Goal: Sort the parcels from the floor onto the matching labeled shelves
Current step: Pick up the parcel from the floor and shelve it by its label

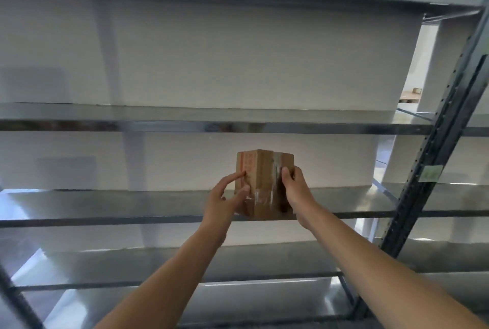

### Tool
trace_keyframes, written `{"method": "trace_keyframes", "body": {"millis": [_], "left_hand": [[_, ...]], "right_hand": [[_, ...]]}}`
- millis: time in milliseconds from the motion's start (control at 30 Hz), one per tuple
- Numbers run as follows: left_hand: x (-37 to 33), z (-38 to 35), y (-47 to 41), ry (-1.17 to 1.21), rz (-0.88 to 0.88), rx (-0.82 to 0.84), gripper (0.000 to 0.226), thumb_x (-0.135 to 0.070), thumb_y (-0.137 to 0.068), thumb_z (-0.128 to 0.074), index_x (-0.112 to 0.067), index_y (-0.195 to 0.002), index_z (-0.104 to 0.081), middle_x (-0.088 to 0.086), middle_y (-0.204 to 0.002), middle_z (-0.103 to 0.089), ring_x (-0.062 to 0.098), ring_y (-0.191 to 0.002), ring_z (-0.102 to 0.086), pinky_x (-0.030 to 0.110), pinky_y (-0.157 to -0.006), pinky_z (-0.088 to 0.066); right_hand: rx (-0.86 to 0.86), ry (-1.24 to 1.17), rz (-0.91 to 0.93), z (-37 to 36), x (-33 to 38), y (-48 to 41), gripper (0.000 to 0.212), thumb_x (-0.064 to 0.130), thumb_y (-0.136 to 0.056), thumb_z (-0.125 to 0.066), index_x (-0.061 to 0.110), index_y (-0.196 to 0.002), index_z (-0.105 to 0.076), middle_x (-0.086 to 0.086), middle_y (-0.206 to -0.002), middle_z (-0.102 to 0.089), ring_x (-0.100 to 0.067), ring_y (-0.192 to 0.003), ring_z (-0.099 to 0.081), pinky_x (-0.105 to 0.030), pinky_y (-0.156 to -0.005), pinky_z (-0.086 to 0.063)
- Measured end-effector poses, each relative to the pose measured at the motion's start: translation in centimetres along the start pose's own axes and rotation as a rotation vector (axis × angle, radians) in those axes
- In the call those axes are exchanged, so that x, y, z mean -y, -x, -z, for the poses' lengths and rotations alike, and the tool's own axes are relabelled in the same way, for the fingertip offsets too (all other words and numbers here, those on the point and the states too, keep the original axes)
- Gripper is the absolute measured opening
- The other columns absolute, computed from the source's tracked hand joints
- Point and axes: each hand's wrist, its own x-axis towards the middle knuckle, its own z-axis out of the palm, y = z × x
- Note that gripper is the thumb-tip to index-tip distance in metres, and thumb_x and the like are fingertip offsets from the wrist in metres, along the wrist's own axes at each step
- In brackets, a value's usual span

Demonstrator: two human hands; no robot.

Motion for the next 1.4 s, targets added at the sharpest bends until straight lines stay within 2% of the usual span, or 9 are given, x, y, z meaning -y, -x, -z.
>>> {"method": "trace_keyframes", "body": {"millis": [133,300,567,733,900,1000,1100,1233,1400], "left_hand": [[-0.1,-0.6,0.2,0.003,0.072,0.09,0.105,-0.065,-0.05,-0.086,-0.033,-0.139,-0.04,-0.004,-0.135,-0.056,0.019,-0.123,-0.057,0.04,-0.098,-0.054],[0.2,-1.5,0.3,0.022,0.008,0.069,0.038,-0.041,-0.078,-0.079,-0.033,-0.112,-0.063,-0.005,-0.113,-0.074,0.009,-0.098,-0.072,0.027,-0.082,-0.06],[0.5,-2.1,-0.4,0.059,-0.009,0.036,0.041,-0.034,-0.087,-0.074,-0.038,-0.125,-0.06,-0.007,-0.11,-0.075,0.012,-0.097,-0.072,0.032,-0.083,-0.062],[0.6,-2.1,-0.8,0.115,0.063,-0.02,0.029,-0.044,-0.102,-0.045,-0.039,-0.125,-0.062,-0.006,-0.112,-0.072,0.015,-0.103,-0.069,0.035,-0.091,-0.058],[0.8,-1.8,-1.4,0.096,0.109,-0.083,0.047,-0.057,-0.101,-0.034,-0.033,-0.127,-0.065,-0.001,-0.117,-0.071,0.02,-0.11,-0.065,0.04,-0.097,-0.054],[0.9,-1.6,-1.6,0.097,0.091,-0.09,0.041,-0.05,-0.103,-0.035,-0.034,-0.13,-0.062,-0.003,-0.119,-0.07,0.017,-0.108,-0.066,0.029,-0.085,-0.054],[1.0,-1.6,-1.6,0.08,0.109,-0.08,0.038,-0.047,-0.105,-0.033,-0.031,-0.114,-0.066,0.0,-0.111,-0.071,0.015,-0.1,-0.067,0.024,-0.075,-0.052],[1.4,-1.2,-2.1,0.06,0.158,-0.081,0.048,-0.051,-0.103,-0.032,-0.024,-0.125,-0.066,-0.001,-0.109,-0.072,0.017,-0.102,-0.067,0.029,-0.081,-0.053],[1.8,-0.9,-2.3,0.012,0.098,-0.065,0.044,-0.046,-0.105,-0.032,-0.03,-0.135,-0.06,-0.002,-0.117,-0.07,0.013,-0.107,-0.065,0.024,-0.084,-0.053]], "right_hand": [[-0.01,-0.063,0.043,0.5,-0.2,-0.2,0.04,0.044,-0.107,-0.027,0.035,-0.145,-0.034,-0.002,-0.14,-0.048,-0.021,-0.117,-0.051,-0.041,-0.089,-0.046],[-0.114,0.007,0.096,0.0,-0.9,-0.5,0.024,0.044,-0.105,-0.033,0.036,-0.127,-0.034,-0.001,-0.132,-0.037,-0.023,-0.118,-0.05,-0.043,-0.093,-0.051],[-0.153,0.094,0.034,-1.1,-1.9,-1.3,0.016,0.04,-0.106,-0.03,0.025,-0.111,-0.034,-0.006,-0.12,-0.041,-0.021,-0.105,-0.054,-0.03,-0.074,-0.05],[-0.184,0.175,0.017,-1.6,-2.3,-1.8,0.011,0.039,-0.106,-0.033,0.035,-0.111,-0.041,-0.006,-0.121,-0.04,-0.023,-0.109,-0.052,-0.042,-0.097,-0.051],[-0.125,0.137,0.025,-1.4,-2.5,-1.9,0.016,0.04,-0.106,-0.033,0.03,-0.116,-0.041,-0.004,-0.121,-0.034,-0.018,-0.104,-0.054,-0.037,-0.096,-0.049],[-0.055,0.131,-0.03,-1.7,-2.6,-2.0,0.02,0.044,-0.105,-0.03,0.031,-0.116,-0.041,-0.005,-0.125,-0.045,-0.019,-0.105,-0.058,-0.033,-0.082,-0.051],[0.006,0.089,-0.083,-2.0,-2.5,-2.0,0.024,0.042,-0.107,-0.025,0.027,-0.119,-0.039,-0.006,-0.119,-0.059,-0.015,-0.099,-0.062,-0.023,-0.064,-0.045],[-0.018,0.211,-0.086,-2.3,-2.3,-2.2,0.037,0.044,-0.107,-0.022,0.019,-0.122,-0.044,-0.004,-0.112,-0.06,-0.013,-0.089,-0.055,-0.033,-0.078,-0.043],[-0.003,0.186,-0.146,-2.3,-1.6,-2.8,0.05,0.051,-0.105,-0.02,0.019,-0.132,-0.047,-0.006,-0.122,-0.061,-0.027,-0.113,-0.06,-0.044,-0.092,-0.051]]}}
